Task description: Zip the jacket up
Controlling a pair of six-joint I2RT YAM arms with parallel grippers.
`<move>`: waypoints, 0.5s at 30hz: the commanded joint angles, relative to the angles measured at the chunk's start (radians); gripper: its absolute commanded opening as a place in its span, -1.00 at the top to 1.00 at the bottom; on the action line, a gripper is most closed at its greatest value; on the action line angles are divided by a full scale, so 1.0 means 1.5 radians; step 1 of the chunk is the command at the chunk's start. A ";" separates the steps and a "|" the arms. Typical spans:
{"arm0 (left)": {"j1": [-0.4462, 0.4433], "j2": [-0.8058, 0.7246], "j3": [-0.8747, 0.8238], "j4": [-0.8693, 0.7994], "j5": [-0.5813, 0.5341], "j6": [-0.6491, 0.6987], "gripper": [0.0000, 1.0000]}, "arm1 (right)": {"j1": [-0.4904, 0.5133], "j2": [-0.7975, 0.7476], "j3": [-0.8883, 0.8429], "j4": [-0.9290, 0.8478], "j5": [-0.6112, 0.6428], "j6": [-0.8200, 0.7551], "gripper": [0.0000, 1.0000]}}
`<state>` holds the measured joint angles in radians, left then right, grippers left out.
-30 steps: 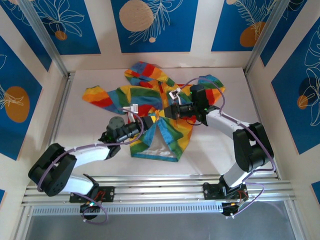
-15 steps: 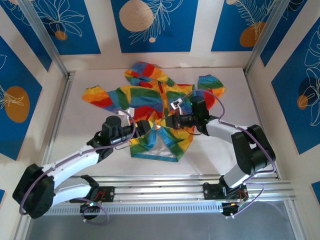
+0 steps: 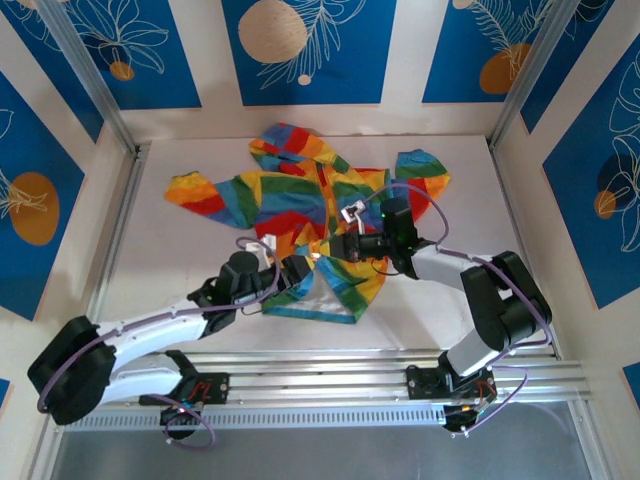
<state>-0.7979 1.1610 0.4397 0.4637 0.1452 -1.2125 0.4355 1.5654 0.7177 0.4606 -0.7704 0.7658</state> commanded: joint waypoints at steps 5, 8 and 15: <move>-0.008 0.026 -0.027 0.130 -0.070 -0.061 -0.08 | 0.006 -0.008 -0.008 0.015 0.000 0.003 1.00; -0.007 0.018 -0.039 0.135 -0.096 -0.072 -0.07 | 0.005 -0.014 -0.015 0.015 0.002 0.003 1.00; -0.007 0.025 -0.043 0.141 -0.105 -0.075 0.04 | 0.009 -0.022 -0.020 0.015 0.002 0.005 1.00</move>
<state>-0.8021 1.1973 0.3840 0.6201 0.0200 -1.3159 0.4412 1.5650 0.6987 0.4675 -0.7654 0.7692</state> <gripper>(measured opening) 0.488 0.046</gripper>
